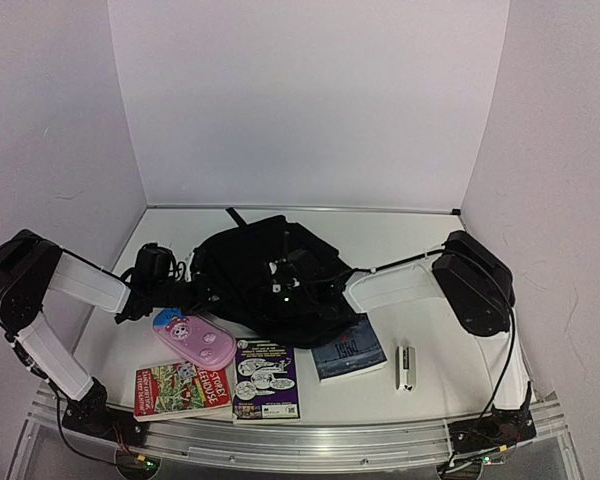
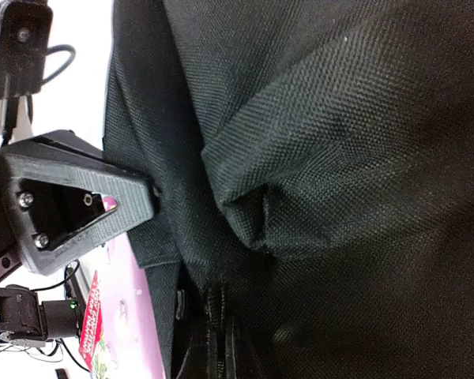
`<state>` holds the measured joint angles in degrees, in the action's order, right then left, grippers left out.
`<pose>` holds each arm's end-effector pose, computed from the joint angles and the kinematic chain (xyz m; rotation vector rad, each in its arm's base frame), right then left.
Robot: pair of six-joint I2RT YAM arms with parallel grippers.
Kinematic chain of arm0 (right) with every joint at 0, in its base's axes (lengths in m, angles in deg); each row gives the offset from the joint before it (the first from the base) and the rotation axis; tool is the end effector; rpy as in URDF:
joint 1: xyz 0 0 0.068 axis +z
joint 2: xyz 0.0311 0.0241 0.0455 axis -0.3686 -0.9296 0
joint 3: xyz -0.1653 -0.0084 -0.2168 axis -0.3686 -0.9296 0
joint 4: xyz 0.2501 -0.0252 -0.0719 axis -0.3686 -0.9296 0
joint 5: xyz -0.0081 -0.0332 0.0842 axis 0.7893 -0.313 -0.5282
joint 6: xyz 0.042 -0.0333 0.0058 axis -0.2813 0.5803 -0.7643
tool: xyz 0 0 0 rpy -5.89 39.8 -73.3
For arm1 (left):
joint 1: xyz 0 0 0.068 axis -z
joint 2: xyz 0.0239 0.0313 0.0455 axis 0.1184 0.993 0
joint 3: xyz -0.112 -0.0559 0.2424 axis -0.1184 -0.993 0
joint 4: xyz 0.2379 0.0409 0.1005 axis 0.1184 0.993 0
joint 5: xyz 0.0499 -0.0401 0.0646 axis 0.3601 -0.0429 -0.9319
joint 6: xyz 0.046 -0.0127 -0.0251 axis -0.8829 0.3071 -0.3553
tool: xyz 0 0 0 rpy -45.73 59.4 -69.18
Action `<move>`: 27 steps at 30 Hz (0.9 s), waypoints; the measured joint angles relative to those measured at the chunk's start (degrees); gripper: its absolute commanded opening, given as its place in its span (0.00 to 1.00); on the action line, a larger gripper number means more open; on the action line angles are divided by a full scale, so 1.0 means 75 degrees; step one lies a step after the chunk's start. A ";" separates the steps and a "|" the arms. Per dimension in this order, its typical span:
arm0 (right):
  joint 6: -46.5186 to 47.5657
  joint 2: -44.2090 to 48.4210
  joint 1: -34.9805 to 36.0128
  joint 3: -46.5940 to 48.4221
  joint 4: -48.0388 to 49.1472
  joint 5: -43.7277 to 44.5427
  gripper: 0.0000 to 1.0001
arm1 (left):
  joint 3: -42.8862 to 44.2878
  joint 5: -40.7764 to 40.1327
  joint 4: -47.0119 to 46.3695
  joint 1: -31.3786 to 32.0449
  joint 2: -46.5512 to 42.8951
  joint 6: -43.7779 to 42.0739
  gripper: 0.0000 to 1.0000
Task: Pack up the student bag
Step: Unzip the student bag at the center of the board.
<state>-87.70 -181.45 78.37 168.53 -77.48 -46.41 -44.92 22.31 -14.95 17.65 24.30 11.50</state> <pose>0.2562 0.4135 0.1450 -0.4787 2.4060 1.3259 0.2534 -0.1370 0.1404 0.0871 2.3137 -1.2432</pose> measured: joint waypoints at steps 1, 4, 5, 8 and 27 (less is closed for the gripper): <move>0.0017 0.0091 0.0020 -0.0133 0.0086 0.0085 0.00 | 0.0002 -0.0075 0.0095 0.0015 -0.0053 -0.0002 0.00; 0.0071 0.0497 0.0107 -0.0588 0.0285 0.0496 0.00 | 0.0024 -0.0265 0.0416 0.0093 -0.0206 -0.0021 0.00; 0.0090 0.0709 0.0135 -0.0788 0.0257 0.0636 0.00 | 0.0026 -0.0367 0.0521 0.0100 -0.0266 -0.0028 0.00; 0.0093 0.1385 0.0240 -0.1355 0.0134 0.1160 0.00 | 0.0043 -0.0585 0.0702 0.0014 -0.0404 -0.0060 0.00; -0.0245 0.2512 0.0710 -0.2641 -0.0028 0.3121 0.00 | 0.1826 -0.0034 0.2117 -0.1054 0.0416 -0.0933 0.38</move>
<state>-89.54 -162.61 83.69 148.72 -77.69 -23.00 -31.22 22.05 0.93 9.74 27.42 4.51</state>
